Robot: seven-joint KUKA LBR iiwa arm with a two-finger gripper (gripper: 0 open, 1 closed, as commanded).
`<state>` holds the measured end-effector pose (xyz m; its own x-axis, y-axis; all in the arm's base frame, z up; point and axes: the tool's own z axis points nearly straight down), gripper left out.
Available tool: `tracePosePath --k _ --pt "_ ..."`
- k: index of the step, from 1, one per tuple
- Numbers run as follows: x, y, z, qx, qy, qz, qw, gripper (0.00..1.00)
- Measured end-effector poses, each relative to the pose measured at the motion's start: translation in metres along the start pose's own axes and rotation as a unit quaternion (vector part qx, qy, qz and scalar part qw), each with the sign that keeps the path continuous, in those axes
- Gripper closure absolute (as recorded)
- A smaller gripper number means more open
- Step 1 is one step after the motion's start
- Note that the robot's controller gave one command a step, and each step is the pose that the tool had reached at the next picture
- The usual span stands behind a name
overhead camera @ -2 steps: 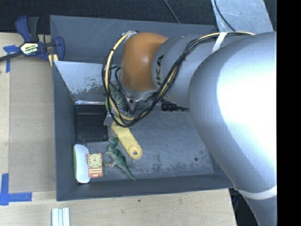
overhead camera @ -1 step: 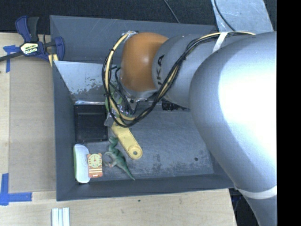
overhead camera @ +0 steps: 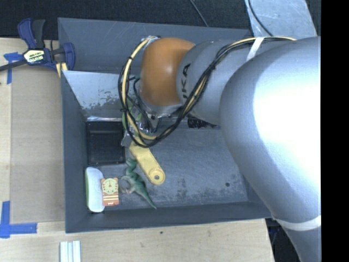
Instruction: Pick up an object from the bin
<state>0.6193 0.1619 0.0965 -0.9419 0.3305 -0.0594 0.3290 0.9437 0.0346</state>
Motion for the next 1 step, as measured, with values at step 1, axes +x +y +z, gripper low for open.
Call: tracePosePath --k 1 --pt "-0.0023 0.0018 -0.0026 -0.003 -0.005 -0.001 1.0 1.0"
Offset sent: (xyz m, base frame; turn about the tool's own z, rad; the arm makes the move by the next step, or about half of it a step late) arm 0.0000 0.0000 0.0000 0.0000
